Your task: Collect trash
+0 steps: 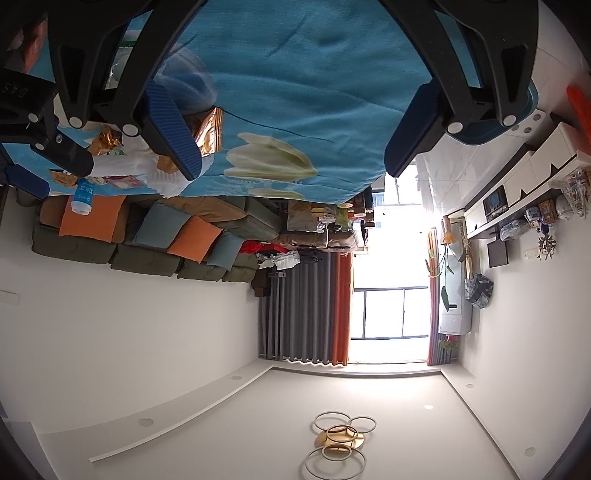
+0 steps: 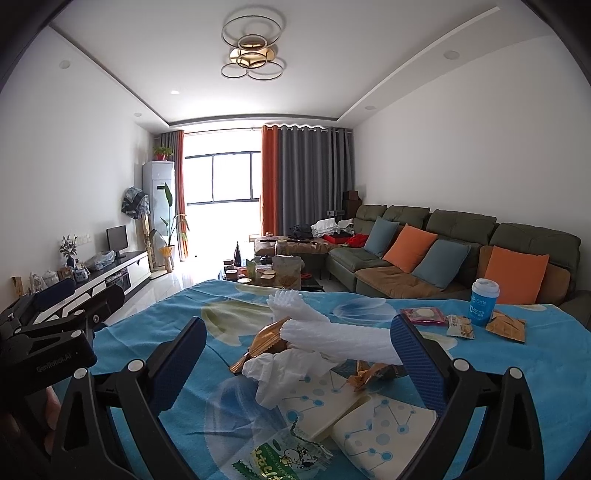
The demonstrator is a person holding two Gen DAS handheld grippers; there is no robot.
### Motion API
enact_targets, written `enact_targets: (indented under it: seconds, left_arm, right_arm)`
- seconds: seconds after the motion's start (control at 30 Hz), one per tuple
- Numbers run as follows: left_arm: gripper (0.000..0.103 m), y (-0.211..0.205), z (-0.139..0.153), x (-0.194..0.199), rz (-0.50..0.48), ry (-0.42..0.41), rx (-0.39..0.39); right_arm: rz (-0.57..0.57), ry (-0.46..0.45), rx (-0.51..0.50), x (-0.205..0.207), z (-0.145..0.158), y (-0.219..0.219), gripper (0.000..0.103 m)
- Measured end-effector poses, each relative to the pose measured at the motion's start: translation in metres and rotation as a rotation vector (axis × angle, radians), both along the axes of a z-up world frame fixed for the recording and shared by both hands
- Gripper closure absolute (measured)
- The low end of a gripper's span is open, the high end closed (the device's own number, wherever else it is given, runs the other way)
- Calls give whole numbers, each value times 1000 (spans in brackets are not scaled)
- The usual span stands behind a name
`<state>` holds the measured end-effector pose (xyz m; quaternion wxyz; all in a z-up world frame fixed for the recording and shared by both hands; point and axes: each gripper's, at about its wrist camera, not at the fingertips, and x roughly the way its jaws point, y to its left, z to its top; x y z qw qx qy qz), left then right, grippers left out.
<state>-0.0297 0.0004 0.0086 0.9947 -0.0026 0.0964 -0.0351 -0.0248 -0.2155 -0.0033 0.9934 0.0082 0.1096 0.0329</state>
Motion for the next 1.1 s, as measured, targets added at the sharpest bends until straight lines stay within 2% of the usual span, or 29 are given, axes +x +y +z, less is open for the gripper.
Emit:
enact_targets:
  seconds: [0.43, 0.57, 0.67, 0.87, 1.1]
  left_arm:
    - [6, 1, -1, -2, -5, -2, 0]
    - [6, -1, -2, -1, -36, 10, -2]
    - [6, -5, -5, 0, -95, 37, -7]
    - [6, -26, -17, 0, -273, 108, 18]
    - [6, -64, -34, -3, -545, 202, 40]
  right_arm:
    - [-4, -7, 4, 1, 0, -4, 7]
    - [-11, -8, 7, 0, 0, -8, 7]
    - [-30, 8, 18, 4, -1, -18, 7]
    - [-74, 92, 77, 17, -8, -51, 7]
    - [-79, 164, 143, 23, -21, -76, 8]
